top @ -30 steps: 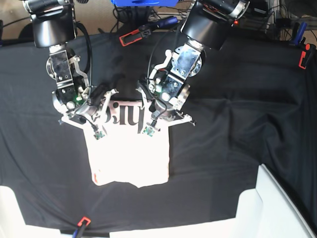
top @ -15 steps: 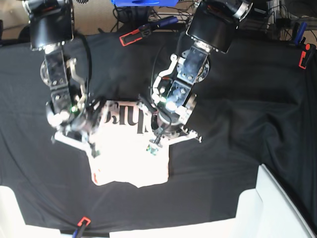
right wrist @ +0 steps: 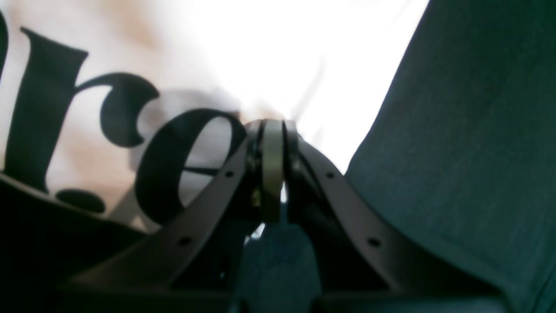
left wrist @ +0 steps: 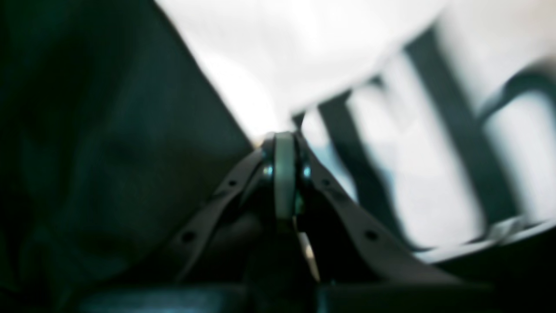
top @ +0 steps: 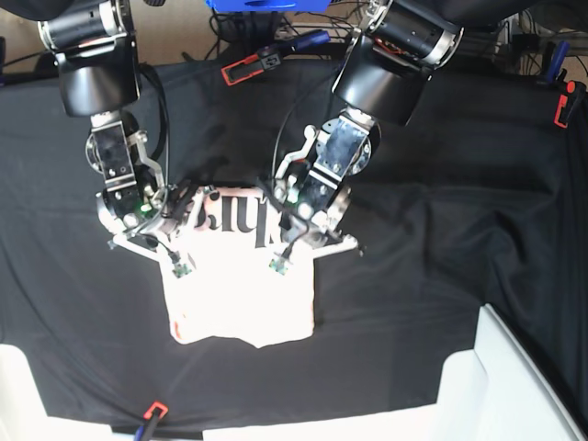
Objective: Fold the T-shirt properly
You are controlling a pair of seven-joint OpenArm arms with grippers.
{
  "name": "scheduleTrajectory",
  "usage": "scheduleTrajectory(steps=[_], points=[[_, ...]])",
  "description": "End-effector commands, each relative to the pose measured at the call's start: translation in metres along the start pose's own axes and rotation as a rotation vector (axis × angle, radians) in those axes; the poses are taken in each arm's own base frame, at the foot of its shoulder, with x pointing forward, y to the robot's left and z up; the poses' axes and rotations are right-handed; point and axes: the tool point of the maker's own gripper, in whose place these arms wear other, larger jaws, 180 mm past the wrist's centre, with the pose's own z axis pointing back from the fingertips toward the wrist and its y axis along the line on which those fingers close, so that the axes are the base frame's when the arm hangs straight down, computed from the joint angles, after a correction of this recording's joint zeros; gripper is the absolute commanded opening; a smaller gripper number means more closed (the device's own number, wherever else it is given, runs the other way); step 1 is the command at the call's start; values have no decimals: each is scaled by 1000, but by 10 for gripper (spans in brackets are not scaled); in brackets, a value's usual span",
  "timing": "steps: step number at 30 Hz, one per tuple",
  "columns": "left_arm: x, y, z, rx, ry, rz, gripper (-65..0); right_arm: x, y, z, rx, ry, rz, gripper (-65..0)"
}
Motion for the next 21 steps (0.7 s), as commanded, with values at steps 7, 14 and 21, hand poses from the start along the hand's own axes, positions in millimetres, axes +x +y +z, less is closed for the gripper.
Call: scheduleTrajectory(steps=[7, 14, 21], points=[[37, 11, 14, 16, -86, 23, -650, 17, -10, 12, -30, -23, 13, -638], [62, 20, 49, 42, -224, 60, -650, 39, -15, 54, -88, -130, 33, -638], [48, 48, 64, 102, -296, 33, -650, 20, -34, 75, -145, -211, 96, -640]])
